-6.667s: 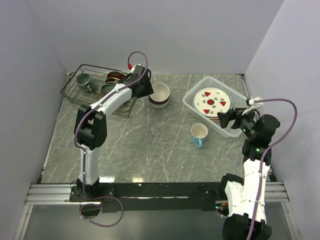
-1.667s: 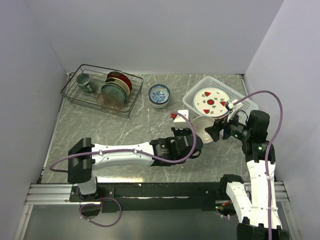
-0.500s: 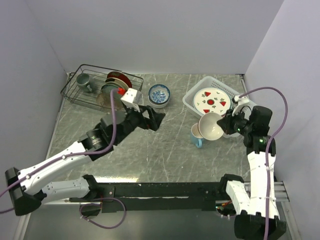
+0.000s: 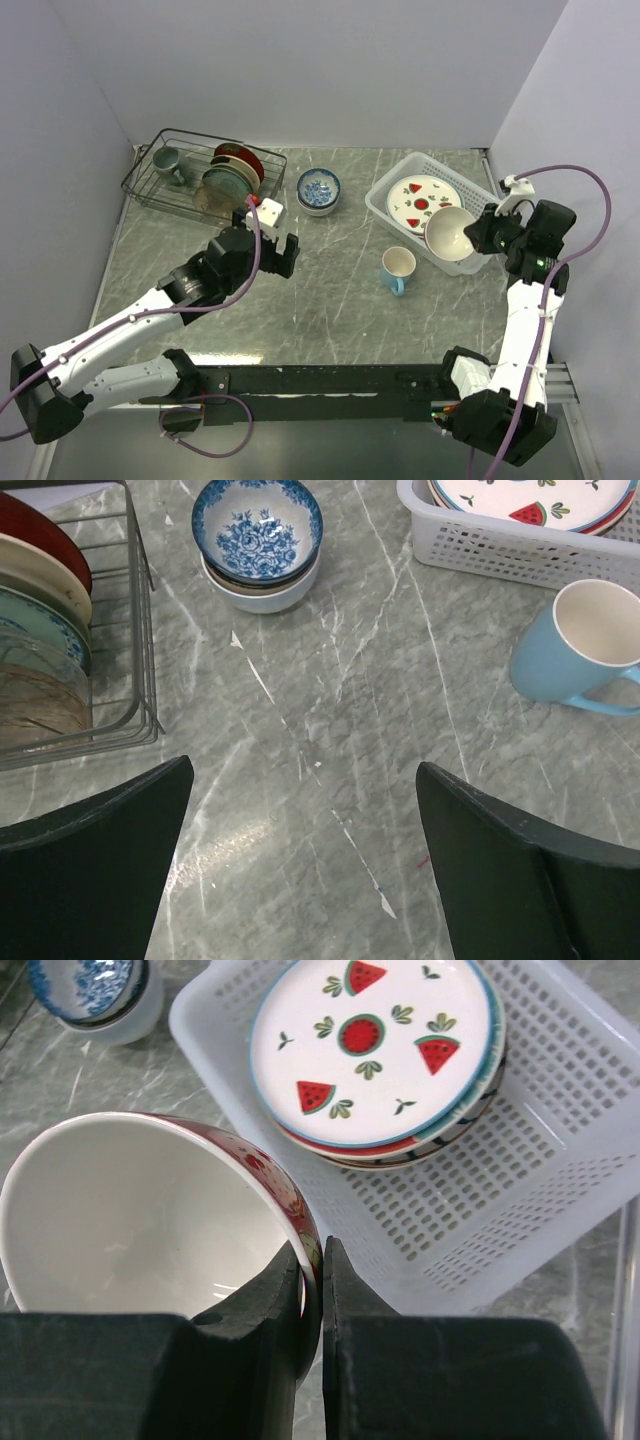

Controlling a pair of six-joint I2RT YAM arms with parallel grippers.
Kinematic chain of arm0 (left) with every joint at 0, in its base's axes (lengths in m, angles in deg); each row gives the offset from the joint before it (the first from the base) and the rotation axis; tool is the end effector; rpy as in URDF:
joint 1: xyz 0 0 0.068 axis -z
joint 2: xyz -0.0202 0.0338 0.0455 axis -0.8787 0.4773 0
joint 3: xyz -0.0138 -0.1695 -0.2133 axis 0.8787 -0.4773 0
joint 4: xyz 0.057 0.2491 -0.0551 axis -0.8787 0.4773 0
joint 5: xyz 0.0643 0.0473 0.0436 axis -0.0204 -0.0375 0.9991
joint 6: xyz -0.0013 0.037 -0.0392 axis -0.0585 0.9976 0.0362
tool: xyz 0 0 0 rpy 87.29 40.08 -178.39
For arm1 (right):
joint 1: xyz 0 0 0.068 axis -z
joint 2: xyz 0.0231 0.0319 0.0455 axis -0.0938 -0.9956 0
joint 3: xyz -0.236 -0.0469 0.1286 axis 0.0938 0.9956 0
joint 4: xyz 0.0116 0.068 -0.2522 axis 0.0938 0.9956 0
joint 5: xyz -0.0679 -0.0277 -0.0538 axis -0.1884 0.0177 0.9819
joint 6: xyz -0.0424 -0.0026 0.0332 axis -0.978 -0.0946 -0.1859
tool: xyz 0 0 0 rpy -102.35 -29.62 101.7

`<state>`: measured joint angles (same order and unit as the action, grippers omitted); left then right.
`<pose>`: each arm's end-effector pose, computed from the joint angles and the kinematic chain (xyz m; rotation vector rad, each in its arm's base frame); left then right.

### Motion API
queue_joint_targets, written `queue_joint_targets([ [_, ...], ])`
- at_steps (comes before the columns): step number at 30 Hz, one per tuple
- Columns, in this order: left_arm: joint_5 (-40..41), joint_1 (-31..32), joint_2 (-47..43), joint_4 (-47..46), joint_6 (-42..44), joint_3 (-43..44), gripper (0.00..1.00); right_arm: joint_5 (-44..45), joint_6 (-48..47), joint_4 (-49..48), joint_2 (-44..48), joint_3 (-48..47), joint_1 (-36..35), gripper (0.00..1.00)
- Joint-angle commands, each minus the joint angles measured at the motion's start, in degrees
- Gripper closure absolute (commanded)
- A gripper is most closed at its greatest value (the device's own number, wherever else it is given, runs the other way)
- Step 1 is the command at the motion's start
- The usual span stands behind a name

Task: Place the mixed dishes into the plastic bin
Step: Place the bowl in the plastic bin.

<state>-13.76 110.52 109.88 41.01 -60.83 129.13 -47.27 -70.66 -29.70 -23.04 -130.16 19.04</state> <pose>0.1556 -0.1623 0.3257 0.4379 1.8594 -0.3963 0.1766 -0.0570 0.3465 -0.1611 2.0183 0.2719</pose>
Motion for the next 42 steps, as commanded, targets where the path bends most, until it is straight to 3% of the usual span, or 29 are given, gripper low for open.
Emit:
queue_joint_targets([
  [1, 0.55, -0.34, -1.82, -1.99, 2.35, 0.64, 0.01, 1.22, 1.74, -5.86, -0.79, -4.09, 1.41, 1.00],
  [12, 0.72, -0.34, -4.20, -2.52, 2.88, -0.15, 0.01, 15.18, 2.63, -8.41, -6.59, -4.44, 2.91, 1.00],
  [19, 1.07, -0.34, -4.72, -2.69, 3.06, -0.24, 0.01, 18.36, -0.80, -7.71, -13.79, -6.72, 2.82, 1.00],
  [27, 1.25, -0.34, -4.55, -2.78, 3.32, -0.32, 0.01, 19.51, -1.86, -7.88, -20.12, -9.19, 2.91, 1.00],
  [35, 1.69, -0.61, -4.02, -2.96, 3.67, -0.59, 0.01, 13.00, 2.79, -6.91, -27.41, -14.89, 1.68, 1.00],
  [42, 2.22, -1.13, -3.67, -3.31, 4.02, -0.94, 0.01, 16.25, 7.89, -5.33, -36.55, -25.78, -5.52, 0.98],
])
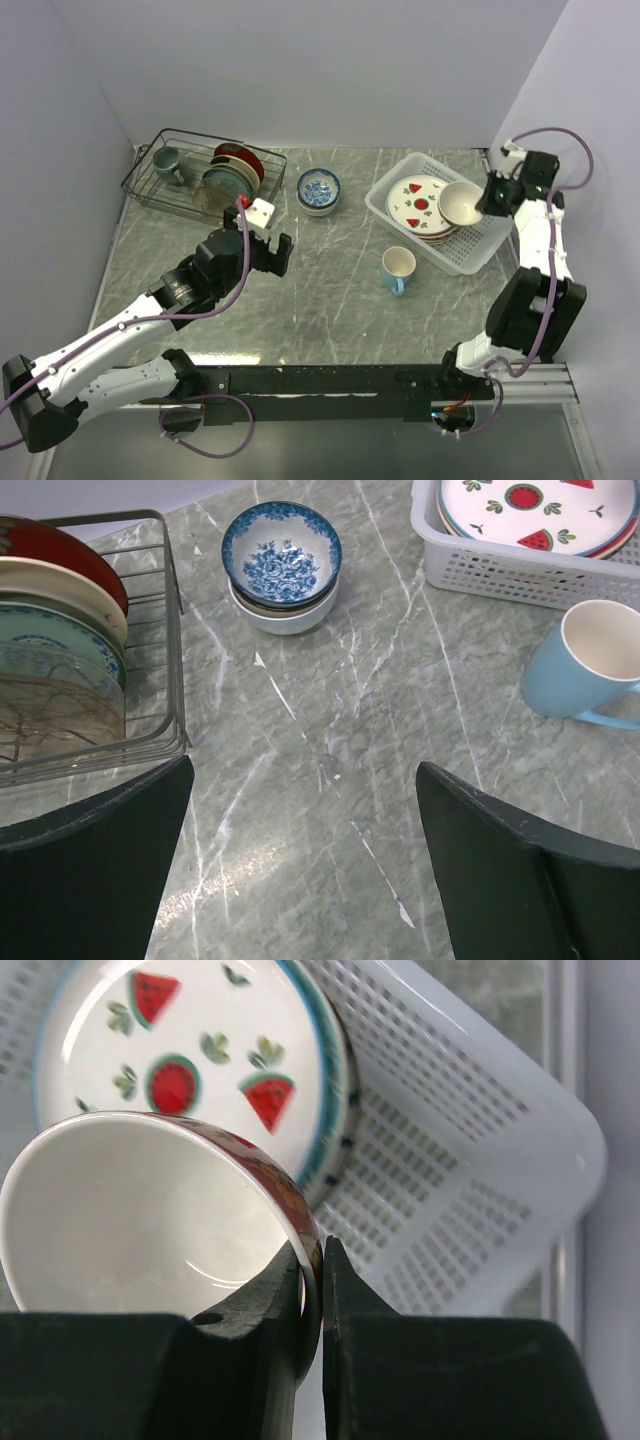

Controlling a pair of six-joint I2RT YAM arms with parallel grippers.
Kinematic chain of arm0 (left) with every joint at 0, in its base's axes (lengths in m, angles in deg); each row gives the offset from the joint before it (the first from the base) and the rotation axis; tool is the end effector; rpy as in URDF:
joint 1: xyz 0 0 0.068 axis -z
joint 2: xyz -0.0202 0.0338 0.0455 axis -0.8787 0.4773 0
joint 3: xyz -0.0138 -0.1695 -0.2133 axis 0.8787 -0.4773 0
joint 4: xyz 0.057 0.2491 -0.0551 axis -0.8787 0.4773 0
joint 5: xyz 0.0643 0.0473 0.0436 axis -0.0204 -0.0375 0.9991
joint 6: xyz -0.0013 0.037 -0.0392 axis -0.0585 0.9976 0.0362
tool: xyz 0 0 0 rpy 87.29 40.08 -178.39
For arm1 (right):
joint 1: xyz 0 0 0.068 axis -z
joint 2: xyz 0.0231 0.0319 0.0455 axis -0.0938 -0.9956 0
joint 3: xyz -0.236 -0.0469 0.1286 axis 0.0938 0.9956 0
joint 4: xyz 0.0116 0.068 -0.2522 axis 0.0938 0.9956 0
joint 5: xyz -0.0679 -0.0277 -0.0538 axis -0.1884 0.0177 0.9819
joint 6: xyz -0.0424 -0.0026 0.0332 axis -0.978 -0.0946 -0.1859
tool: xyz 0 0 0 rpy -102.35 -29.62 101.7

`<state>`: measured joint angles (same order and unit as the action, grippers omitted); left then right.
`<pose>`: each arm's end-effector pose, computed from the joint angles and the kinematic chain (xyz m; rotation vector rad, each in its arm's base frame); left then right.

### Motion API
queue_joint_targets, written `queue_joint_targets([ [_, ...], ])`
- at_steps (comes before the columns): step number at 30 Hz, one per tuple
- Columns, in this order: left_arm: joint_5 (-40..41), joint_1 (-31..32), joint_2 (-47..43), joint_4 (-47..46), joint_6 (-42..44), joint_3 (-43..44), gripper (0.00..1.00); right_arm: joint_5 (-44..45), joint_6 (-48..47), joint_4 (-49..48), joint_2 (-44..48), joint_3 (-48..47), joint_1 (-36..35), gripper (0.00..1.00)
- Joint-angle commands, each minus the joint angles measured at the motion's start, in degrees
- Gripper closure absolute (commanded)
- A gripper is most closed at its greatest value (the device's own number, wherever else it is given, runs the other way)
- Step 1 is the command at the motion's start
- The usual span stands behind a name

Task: Place the mixed dishes into the plastic bin
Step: Place the bowl in the plastic bin.

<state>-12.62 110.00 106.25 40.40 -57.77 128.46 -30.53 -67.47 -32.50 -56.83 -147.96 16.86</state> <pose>0.1486 -0.1503 0.3353 0.4357 1.7934 -0.3661 0.3090 -0.1134 0.3104 0.0874 2.3075 0.1271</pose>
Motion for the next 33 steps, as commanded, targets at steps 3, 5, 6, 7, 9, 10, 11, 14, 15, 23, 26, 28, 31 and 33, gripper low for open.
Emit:
queue_joint_targets([
  [3, 1.26, -1.05, 0.40, -2.87, 1.05, -0.26, 0.01, 0.57, 5.14, 0.01, -8.03, -13.26, -5.80, 0.96],
  [5, 1.08, -1.49, 0.83, -2.87, 1.23, -0.26, 0.01, -0.31, 5.49, 1.50, -11.54, -15.64, -6.33, 0.95],
  [6, 1.08, -1.58, 0.92, -2.87, 1.14, -0.35, 0.01, -0.66, 5.50, 1.94, -12.61, -17.66, -6.42, 0.95],
  [7, 1.08, -1.84, 1.19, -2.79, 1.14, -0.26, 0.01, -1.10, 5.50, 2.73, -13.57, -18.55, -6.51, 0.95],
  [9, 0.99, -2.28, 1.71, -2.78, 1.14, -0.26, 0.01, -1.72, 5.15, 3.44, -15.95, -20.48, -6.68, 0.94],
  [10, 0.82, -2.46, 1.89, -2.78, 1.14, -0.09, 0.01, -1.89, 4.97, 4.05, -17.26, -21.01, -6.77, 0.94],
  [11, 0.73, -2.80, 2.15, -2.78, 1.14, -0.17, 0.01, -2.16, 4.88, 4.23, -17.80, -21.36, -6.86, 0.94],
  [14, 0.55, -3.25, 2.59, -2.78, 1.05, -0.09, 0.01, -2.51, 4.62, 4.58, -19.12, -21.81, -7.21, 0.93],
  [15, 0.55, -3.42, 2.68, -2.78, 1.05, 0.00, 0.01, -2.34, 4.53, 4.59, -19.30, -21.55, -7.38, 0.93],
  [23, -0.24, -4.21, 3.12, -2.70, 0.96, 0.09, 0.01, -0.58, 3.91, 4.67, -20.96, -21.28, -7.83, 0.86],
  [26, -0.15, -4.30, 2.95, -2.70, 0.96, 0.09, 0.01, -0.14, 3.74, 4.85, -21.76, -21.45, -7.91, 0.86],
  [28, -0.06, -4.30, 2.86, -2.70, 0.96, 0.00, 0.01, 0.39, 3.65, 4.85, -22.19, -21.46, -8.00, 0.86],
  [31, -0.06, -4.30, 2.60, -2.70, 0.96, 0.00, 0.01, 0.65, 3.56, 4.94, -22.55, -21.54, -8.00, 0.84],
  [33, -0.15, -4.39, 2.51, -2.70, 0.88, 0.00, 0.01, 0.48, 3.48, 4.94, -22.46, -21.54, -8.00, 0.81],
])
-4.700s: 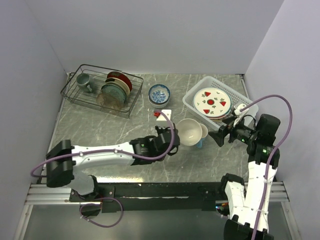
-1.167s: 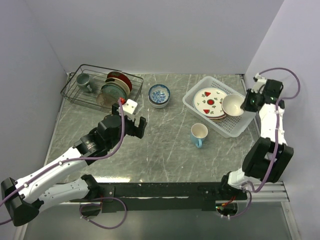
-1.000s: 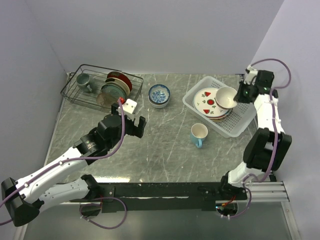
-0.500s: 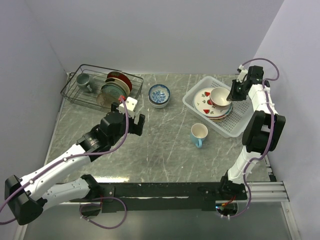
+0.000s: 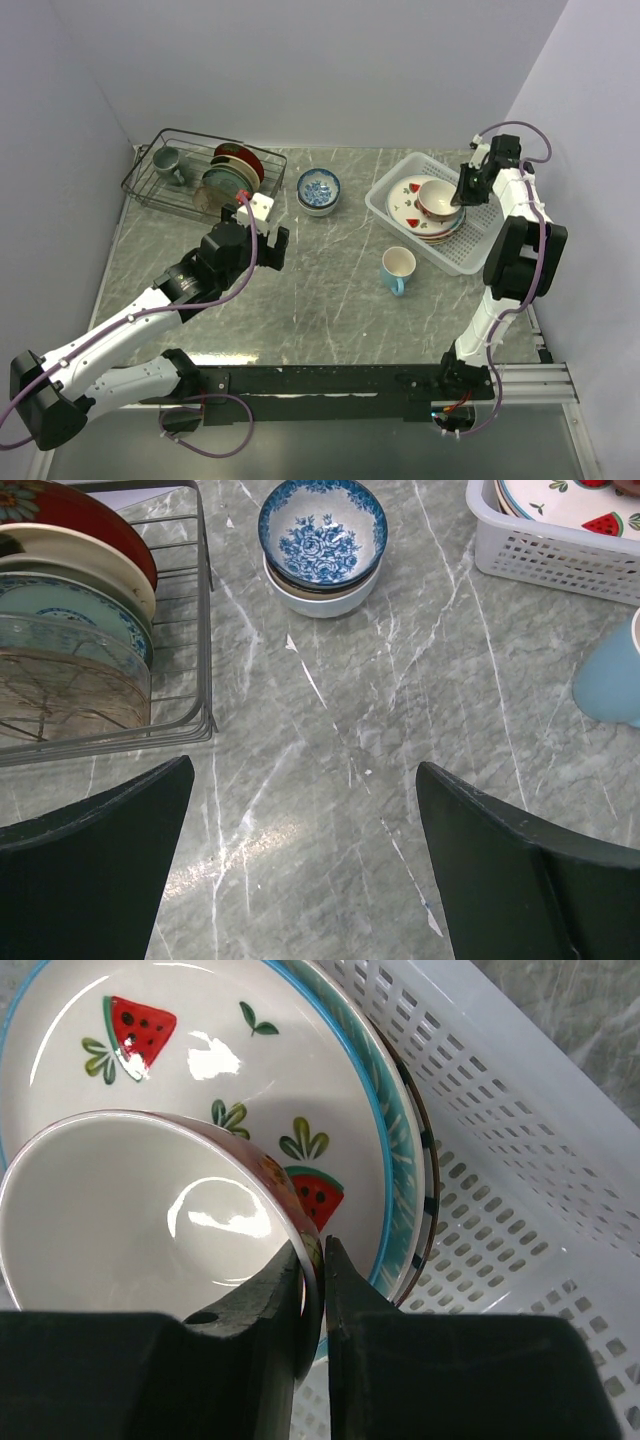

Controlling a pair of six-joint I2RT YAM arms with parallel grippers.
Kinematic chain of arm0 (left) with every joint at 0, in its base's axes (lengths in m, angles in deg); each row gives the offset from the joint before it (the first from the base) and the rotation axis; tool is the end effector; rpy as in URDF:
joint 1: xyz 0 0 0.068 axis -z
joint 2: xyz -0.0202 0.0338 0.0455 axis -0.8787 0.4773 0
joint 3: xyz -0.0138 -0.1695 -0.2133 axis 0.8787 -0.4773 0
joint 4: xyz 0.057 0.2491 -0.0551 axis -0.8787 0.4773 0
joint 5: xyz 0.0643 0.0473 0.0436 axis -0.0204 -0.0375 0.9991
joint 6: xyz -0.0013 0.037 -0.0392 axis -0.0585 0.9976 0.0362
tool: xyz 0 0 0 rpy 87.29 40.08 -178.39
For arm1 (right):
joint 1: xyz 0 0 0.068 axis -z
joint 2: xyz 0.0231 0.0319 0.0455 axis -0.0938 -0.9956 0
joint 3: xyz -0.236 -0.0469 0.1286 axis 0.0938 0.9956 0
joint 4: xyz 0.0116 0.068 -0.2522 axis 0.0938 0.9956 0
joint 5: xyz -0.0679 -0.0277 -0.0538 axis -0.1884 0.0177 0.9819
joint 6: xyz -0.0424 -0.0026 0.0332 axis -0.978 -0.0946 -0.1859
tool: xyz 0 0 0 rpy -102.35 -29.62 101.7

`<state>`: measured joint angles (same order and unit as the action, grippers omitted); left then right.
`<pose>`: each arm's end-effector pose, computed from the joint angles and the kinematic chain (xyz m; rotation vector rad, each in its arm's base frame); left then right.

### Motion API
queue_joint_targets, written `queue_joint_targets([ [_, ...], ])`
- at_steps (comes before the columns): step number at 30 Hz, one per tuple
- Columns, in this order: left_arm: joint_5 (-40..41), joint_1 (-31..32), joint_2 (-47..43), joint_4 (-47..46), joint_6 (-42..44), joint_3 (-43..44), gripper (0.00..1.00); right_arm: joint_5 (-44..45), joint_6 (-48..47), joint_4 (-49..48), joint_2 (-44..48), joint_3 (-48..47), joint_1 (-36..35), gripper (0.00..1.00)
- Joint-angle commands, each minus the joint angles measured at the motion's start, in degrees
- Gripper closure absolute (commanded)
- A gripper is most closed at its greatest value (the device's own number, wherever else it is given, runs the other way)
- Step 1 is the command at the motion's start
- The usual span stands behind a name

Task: Place the mixed dishes into the plastic bin
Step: Place the bowl in the plastic bin, then pick up the bowl from the center of the board.

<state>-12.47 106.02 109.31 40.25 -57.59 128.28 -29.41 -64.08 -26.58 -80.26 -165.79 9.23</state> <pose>0.1670 -0.1477 0.3239 0.3962 1.8485 -0.2882 0.4076 -0.0945 0.2577 0.0590 2.5086 0.2707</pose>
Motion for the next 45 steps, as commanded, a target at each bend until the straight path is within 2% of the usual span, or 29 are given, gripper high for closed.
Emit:
queue_joint_targets([
  [1, -0.30, -0.41, -0.55, -2.54, 0.70, 0.18, 0.01, -0.72, 0.00, -0.90, 0.97, -3.71, -0.37, 0.79],
  [5, -0.83, -0.59, -0.55, -2.54, 0.53, 0.18, 0.01, -1.16, -0.26, -0.64, 1.67, -3.97, -0.46, 0.68],
  [11, -2.67, -1.55, -0.38, -2.72, -0.09, 0.09, 0.01, -1.96, -0.79, -1.95, 6.50, -1.52, -0.46, 0.39],
  [12, -3.37, -1.82, -0.38, -2.63, -0.35, 0.26, 0.01, -2.13, -0.97, -2.21, 7.38, -0.73, -0.37, 0.31],
  [15, -4.60, -2.69, -0.11, -2.72, -0.88, 0.27, 0.01, -2.66, -2.02, -4.32, 13.25, 3.31, -0.29, 0.16],
  [18, -5.40, -3.49, 0.50, -2.72, -1.23, 0.18, 0.01, -5.46, -1.94, -6.95, 19.31, 8.06, 1.12, 0.09],
  [21, -6.28, -4.02, 1.55, -2.54, -1.58, 0.35, 0.01, -13.62, -1.06, -10.11, 26.33, 13.94, 4.19, 0.01],
  [23, -7.24, -4.10, 2.43, -2.63, -1.76, 0.18, 0.01, -21.50, -0.88, -12.14, 30.39, 19.89, 6.30, 0.00],
  [26, -8.91, -4.10, 3.66, -2.63, -2.72, 0.27, 0.01, -28.55, -0.27, -16.88, 39.27, 28.94, 7.71, 0.00],
  [30, -10.58, -4.10, 4.89, -3.16, -5.18, 0.70, 0.01, -32.01, 0.00, -21.98, 50.16, 37.59, 9.11, 0.00],
  [36, -15.85, -4.19, 6.83, -5.96, -13.52, 1.32, 0.01, -37.19, 3.33, -26.72, 55.81, 44.01, 12.10, 0.00],
  [42, -18.32, -4.63, 10.87, -14.05, -25.39, -0.53, 0.01, -39.40, 5.10, -26.91, 55.37, 44.37, 12.55, 0.00],
  [45, -19.99, -5.24, 15.69, -16.42, -30.14, 0.52, 0.01, -38.96, 4.83, -26.56, 56.33, 44.28, 12.46, 0.00],
])
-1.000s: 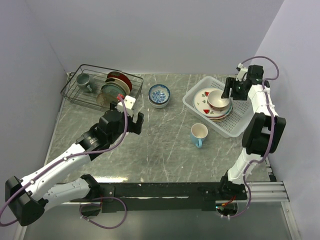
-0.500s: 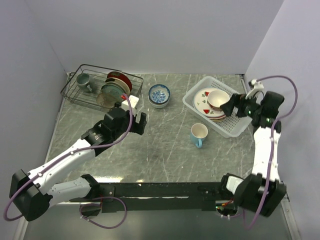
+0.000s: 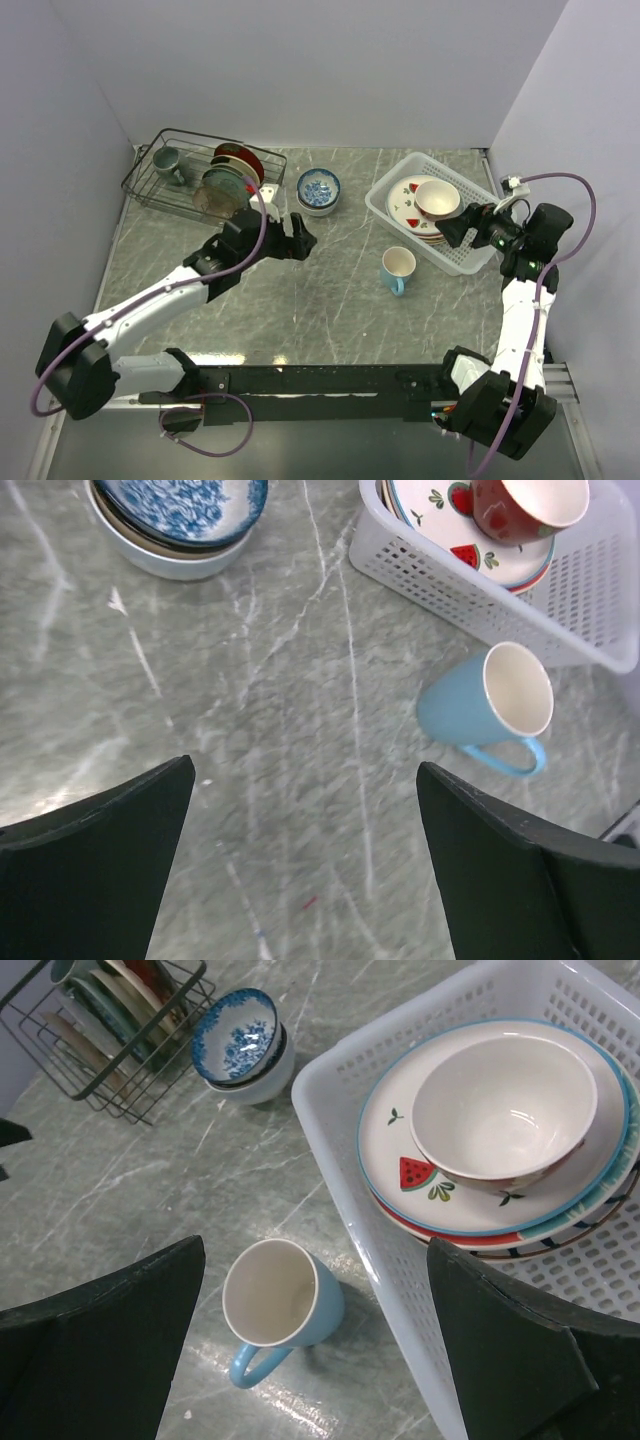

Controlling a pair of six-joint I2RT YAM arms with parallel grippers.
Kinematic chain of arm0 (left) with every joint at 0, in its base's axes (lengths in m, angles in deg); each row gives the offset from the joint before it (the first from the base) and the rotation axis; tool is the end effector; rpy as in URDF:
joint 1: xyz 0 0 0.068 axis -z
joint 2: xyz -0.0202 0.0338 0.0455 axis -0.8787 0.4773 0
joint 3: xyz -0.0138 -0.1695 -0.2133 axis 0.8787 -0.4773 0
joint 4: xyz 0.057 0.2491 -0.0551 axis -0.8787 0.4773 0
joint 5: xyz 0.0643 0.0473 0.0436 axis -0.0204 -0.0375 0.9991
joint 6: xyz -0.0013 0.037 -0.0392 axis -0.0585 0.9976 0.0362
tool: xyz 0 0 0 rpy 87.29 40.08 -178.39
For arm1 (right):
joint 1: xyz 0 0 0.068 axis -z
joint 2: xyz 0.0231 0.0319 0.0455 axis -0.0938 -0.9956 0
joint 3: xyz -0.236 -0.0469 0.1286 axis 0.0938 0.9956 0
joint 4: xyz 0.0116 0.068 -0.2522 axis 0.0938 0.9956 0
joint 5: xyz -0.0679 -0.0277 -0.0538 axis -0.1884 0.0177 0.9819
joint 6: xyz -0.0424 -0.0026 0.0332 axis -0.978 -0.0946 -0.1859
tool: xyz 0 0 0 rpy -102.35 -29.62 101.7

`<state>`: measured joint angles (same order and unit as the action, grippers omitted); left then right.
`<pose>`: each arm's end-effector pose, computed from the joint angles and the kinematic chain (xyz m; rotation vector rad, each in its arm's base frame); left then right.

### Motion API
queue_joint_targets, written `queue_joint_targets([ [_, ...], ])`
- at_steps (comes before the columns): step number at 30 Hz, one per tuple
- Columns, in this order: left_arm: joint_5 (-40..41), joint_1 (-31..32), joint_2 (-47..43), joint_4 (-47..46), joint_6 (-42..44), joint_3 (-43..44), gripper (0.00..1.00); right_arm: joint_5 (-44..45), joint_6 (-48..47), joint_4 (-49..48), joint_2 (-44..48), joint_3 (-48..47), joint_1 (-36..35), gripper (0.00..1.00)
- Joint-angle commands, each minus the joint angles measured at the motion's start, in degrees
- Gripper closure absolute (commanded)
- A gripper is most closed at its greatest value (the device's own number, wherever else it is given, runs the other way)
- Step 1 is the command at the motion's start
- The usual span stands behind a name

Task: Place the mixed dishes into the plastic bin
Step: Pick up the bowl from the center of the board.

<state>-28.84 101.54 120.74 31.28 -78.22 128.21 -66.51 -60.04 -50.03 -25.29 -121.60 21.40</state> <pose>0.2075 -0.1719 0.2936 0.1923 2.0040 -0.7153 0.1946 -0.0654 0.3248 -0.2278 1.8160 0.5966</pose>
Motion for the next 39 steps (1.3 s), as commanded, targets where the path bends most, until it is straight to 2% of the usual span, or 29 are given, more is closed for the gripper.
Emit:
queue_joint_targets([
  [1, -4.49, -1.11, 5.32, -7.73, -10.47, 1.73, 0.01, -1.69, 0.62, -3.11, 1.54, 0.17, 0.28, 0.00],
  [9, -5.99, -2.26, 16.82, -6.86, -17.51, 10.16, 0.01, -1.51, 0.44, -2.85, 2.51, 0.09, 0.28, 0.00],
  [15, -3.18, -3.75, 24.65, 0.43, -20.59, 19.64, 0.01, -1.78, 0.53, -3.02, 2.60, 0.17, 0.20, 0.00],
  [20, 2.61, -5.33, 29.84, 7.36, -22.17, 26.77, 0.01, -1.69, 0.35, -2.93, 2.60, 0.09, 0.20, 0.00],
  [27, 14.03, -5.78, 40.29, 20.20, -21.82, 41.53, 0.02, -1.34, 0.18, -2.85, 2.51, 0.09, 0.20, 0.00],
  [29, 17.29, -5.77, 41.71, 21.53, -20.16, 43.48, 0.07, -1.25, 0.17, -2.76, 2.43, 0.00, 0.20, 0.00],
  [30, 18.08, -5.69, 43.20, 22.49, -19.19, 45.31, 0.15, -1.16, 0.09, -2.76, 2.51, 0.00, 0.20, 0.00],
  [32, 20.71, -5.86, 44.87, 24.34, -17.43, 47.52, 0.23, -1.08, 0.00, -2.76, 2.34, 0.00, 0.20, 0.00],
  [39, 23.63, -6.04, 51.29, 26.54, -9.88, 55.77, 0.36, -0.90, -0.09, -2.67, 1.90, -0.09, 0.20, 0.00],
])
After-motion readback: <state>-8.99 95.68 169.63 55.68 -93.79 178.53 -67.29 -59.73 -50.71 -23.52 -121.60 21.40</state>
